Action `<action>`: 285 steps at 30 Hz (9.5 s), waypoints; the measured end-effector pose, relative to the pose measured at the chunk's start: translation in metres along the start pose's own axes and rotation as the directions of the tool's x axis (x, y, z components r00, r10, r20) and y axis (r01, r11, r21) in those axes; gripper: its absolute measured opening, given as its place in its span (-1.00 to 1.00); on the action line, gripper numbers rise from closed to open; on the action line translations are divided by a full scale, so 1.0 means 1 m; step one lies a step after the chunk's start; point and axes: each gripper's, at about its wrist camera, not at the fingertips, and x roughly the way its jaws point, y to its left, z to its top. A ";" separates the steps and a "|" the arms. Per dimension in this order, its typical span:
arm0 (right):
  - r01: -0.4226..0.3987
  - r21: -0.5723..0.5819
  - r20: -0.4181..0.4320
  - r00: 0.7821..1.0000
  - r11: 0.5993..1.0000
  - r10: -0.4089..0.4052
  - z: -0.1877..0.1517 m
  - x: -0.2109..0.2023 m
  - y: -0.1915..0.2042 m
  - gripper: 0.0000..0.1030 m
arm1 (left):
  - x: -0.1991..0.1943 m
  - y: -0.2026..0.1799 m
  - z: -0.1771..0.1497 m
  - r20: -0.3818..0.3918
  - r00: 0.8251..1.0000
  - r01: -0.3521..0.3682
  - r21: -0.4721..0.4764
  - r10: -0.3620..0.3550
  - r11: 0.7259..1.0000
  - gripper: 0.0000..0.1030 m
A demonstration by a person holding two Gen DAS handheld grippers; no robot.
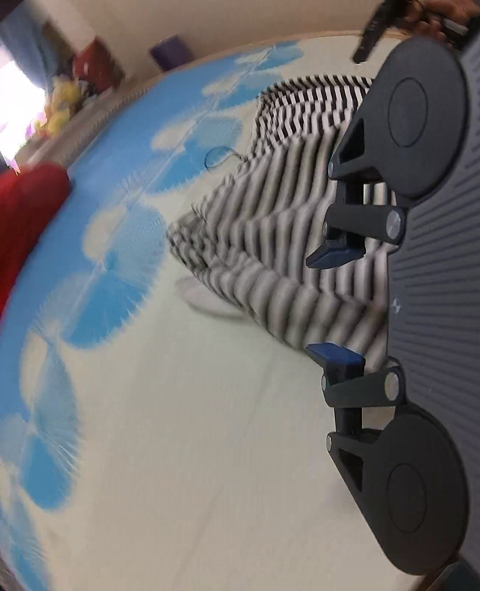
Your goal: Fold small clothes
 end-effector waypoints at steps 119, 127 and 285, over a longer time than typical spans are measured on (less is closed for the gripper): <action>-0.183 -0.306 -0.071 0.983 0.934 0.169 0.013 0.037 0.051 0.10 | 0.044 -0.089 0.010 -0.015 1.000 -0.013 0.503 0.024 0.864 -0.47; -0.165 -0.355 -0.166 0.980 0.920 0.112 -0.016 0.027 0.033 0.10 | 0.028 -0.062 -0.031 -0.170 0.985 0.079 0.535 0.016 0.841 -0.47; -0.080 -0.067 0.190 0.978 0.995 0.091 0.015 -0.005 0.026 0.22 | 0.013 -0.257 -0.005 -0.025 0.974 0.220 0.334 -0.225 0.916 -0.79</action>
